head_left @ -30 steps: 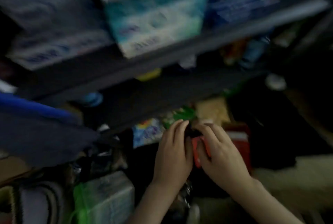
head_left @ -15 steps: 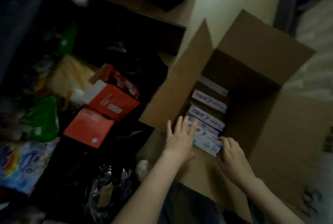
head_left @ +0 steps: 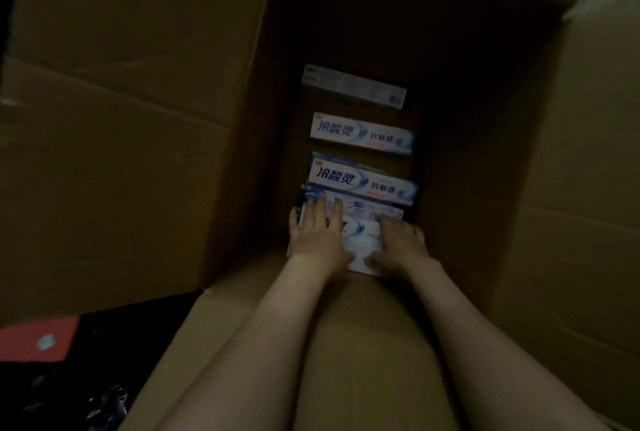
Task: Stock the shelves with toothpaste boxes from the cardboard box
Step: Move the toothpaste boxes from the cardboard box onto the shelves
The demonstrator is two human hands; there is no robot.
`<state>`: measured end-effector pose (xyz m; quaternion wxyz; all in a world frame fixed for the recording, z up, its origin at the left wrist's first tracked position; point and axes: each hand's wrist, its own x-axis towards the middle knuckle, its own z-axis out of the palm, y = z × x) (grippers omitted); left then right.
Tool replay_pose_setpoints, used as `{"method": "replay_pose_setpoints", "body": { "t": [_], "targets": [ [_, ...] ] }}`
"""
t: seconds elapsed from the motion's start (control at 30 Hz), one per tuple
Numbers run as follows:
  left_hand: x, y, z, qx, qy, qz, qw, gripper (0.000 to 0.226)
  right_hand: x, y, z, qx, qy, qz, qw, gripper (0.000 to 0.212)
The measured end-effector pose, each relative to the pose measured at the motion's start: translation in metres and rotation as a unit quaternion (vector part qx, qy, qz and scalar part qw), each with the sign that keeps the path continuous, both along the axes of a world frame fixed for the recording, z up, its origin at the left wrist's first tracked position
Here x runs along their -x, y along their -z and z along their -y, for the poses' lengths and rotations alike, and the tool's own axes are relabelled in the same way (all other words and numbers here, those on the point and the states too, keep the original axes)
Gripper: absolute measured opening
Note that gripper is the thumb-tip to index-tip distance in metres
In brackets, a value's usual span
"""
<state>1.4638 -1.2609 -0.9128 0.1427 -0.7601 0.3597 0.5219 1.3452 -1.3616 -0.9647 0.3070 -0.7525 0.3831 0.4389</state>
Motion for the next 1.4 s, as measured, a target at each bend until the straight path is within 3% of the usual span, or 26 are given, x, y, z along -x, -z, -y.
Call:
{"method": "replay_pose_setpoints", "body": {
  "t": [0.13,0.27,0.4,0.53,0.8,0.93,1.07,1.13,1.27,1.4],
  "targets": [
    [0.008,0.015,-0.010,-0.024,0.012,-0.002,1.000,0.085,-0.004,0.016,0.006,0.008,-0.067,-0.040,0.997,0.099],
    [0.003,0.003,-0.014,0.026,-0.020,0.031,0.999,0.076,-0.009,0.007,0.002,0.008,-0.127,-0.087,0.988,0.085],
    [-0.004,-0.044,-0.016,0.115,-0.096,0.049,0.987,0.064,-0.013,-0.028,-0.008,-0.013,-0.058,-0.066,0.996,0.073],
    [-0.010,-0.122,-0.037,0.200,-0.131,0.051,0.970,0.064,-0.026,-0.128,0.011,-0.058,0.004,0.013,0.998,0.047],
    [-0.046,-0.346,-0.095,0.223,-0.195,0.115,0.948,0.087,-0.072,-0.409,0.027,-0.170,0.006,0.110,0.979,0.039],
    [-0.056,-0.458,-0.105,0.266,-0.097,0.242,0.928,0.084,-0.109,-0.532,-0.003,-0.212,-0.048,0.139,0.966,0.037],
    [-0.076,-0.538,-0.141,0.383,-0.056,0.320,0.865,0.060,-0.145,-0.628,-0.042,-0.210,-0.129,0.181,0.952,0.029],
    [-0.085,-0.568,-0.171,0.399,-0.054,0.340,0.850,0.055,-0.161,-0.662,-0.067,-0.198,-0.166,0.196,0.946,0.028],
    [-0.091,-0.619,-0.240,0.323,-0.085,0.394,0.856,0.046,-0.195,-0.709,-0.135,-0.127,-0.292,0.214,0.924,0.036],
    [-0.087,-0.653,-0.326,0.249,-0.179,0.480,0.822,0.054,-0.229,-0.738,-0.210,-0.064,-0.424,0.274,0.861,0.050]
  ]
}}
